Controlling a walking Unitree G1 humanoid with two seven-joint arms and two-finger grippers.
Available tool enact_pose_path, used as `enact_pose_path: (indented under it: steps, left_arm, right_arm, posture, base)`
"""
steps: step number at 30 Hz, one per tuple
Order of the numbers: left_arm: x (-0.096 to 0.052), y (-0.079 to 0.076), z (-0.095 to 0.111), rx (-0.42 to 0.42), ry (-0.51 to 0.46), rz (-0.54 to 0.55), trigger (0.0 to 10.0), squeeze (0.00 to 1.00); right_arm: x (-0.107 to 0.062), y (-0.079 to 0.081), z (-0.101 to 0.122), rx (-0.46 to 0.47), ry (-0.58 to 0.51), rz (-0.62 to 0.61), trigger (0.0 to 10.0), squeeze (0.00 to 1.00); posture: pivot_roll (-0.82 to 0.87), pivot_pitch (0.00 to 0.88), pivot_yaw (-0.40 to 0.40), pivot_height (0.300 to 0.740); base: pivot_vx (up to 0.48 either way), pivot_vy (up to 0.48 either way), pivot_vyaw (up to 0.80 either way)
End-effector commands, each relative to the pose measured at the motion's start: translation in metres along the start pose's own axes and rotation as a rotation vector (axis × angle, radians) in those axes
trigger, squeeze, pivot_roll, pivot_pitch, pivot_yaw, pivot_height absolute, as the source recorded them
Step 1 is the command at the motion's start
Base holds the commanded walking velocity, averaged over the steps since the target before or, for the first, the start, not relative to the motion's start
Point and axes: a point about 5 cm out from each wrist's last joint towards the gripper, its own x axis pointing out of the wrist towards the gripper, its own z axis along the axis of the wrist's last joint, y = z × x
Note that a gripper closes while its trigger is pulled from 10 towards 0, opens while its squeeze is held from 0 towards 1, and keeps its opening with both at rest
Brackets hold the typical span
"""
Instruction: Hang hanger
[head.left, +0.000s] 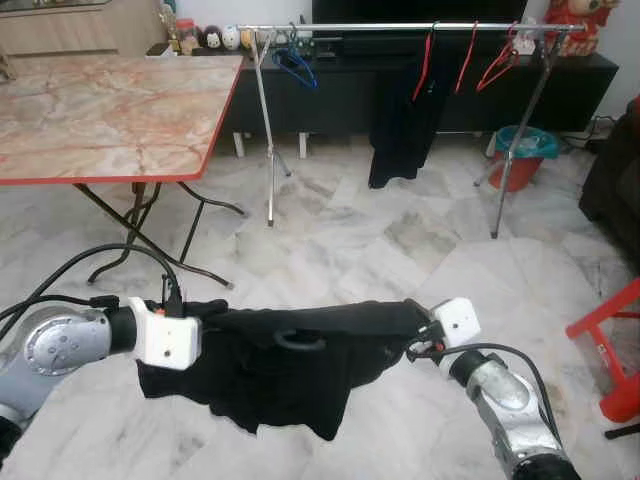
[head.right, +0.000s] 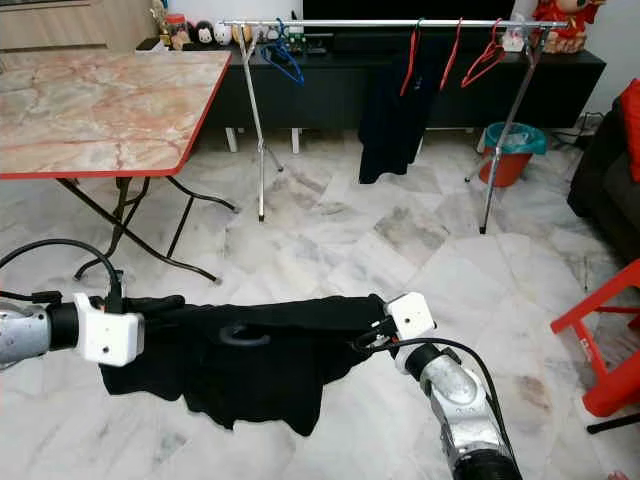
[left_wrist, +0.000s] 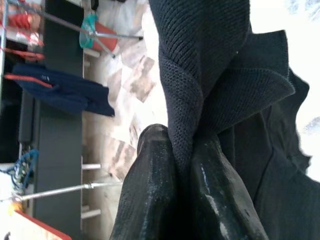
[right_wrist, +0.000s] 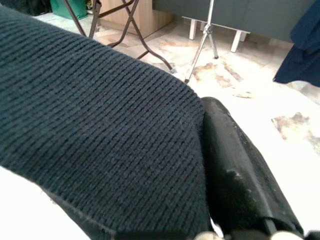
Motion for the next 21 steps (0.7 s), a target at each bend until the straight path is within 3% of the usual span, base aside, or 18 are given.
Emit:
enact_pose_path:
  steps: [1,4,12,21]
  left_arm:
    - [-0.009,0.002,-0.001,0.061,-0.008,0.009,10.0,0.00]
    - [-0.012,-0.004,-0.005,0.102,0.002,-0.027,10.0,0.00]
    - [-0.015,-0.001,-0.004,0.117,-0.051,0.048,10.0,0.00]
    - [-0.009,-0.008,0.002,0.104,-0.125,0.084,10.0,0.00]
  right_arm:
    - [-0.001,-0.008,0.003,-0.004,-0.006,-0.004,0.0,0.00]
    - [-0.003,-0.011,0.003,-0.017,0.003,0.005,0.0,0.00]
    - [-0.008,-0.014,0.001,-0.024,0.011,0.048,0.0,0.00]
    - [-0.008,-0.008,-0.006,0.008,0.019,0.050,0.0,0.00]
  posture:
    - [0.10,0.000,0.014,0.740]
    - [0.10,0.000,0.015,0.740]
    - [0.10,0.000,0.014,0.740]
    - [0.11,0.000,0.016,0.740]
  base:
    - [0.000,0.000,0.00]
    - [0.000,0.000,0.00]
    - [0.000,0.000,0.00]
    - [0.000,0.000,0.00]
